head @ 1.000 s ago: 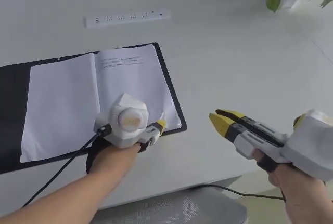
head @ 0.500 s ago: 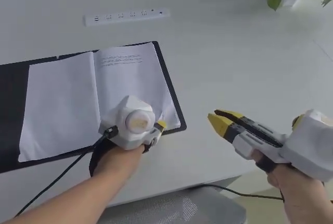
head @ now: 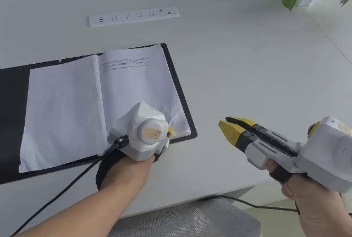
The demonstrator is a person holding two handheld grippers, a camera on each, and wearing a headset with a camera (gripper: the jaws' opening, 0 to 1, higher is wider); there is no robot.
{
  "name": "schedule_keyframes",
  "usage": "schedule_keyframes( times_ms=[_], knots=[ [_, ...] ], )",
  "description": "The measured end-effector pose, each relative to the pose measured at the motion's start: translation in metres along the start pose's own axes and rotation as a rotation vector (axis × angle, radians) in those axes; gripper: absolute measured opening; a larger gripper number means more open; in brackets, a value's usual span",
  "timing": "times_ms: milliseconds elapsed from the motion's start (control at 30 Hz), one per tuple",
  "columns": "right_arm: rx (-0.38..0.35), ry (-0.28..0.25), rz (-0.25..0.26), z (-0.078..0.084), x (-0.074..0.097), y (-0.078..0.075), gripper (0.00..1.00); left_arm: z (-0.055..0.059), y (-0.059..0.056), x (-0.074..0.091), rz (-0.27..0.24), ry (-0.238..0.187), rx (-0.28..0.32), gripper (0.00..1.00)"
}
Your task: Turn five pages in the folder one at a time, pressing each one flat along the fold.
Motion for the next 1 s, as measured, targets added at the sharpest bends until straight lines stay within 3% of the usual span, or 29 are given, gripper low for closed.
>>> schedule_keyframes(
  times_ms=[200,667,767,1000],
  knots=[
    [-0.005,-0.001,-0.001,0.0015,0.0006,0.0012,0.12,-0.0005,-0.0055,0.0004,0.005,0.000,-0.023,0.08],
    [-0.001,-0.002,0.001,0.0041,0.0048,0.0028,0.11,-0.0003,-0.0068,-0.0007,0.007,0.019,-0.010,0.00],
    [0.000,-0.001,0.004,0.0051,0.0056,0.0031,0.11,0.0001,-0.0061,-0.0012,0.012,0.024,0.000,0.00],
    [-0.005,-0.001,0.002,0.0072,0.0046,0.0034,0.11,-0.0004,-0.0033,-0.0017,0.021,0.042,0.083,0.00]
  ],
)
Point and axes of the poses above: the centre of the closed fingertips' face, and the gripper's own axes: x roughly backward along the fingers, y roughly to its left, z roughly out of its underside, the point moved 3 cm from there along x, roughly backward along the fingers, and after that the axes turned 11 degrees about -z, right-handed, at the moved point
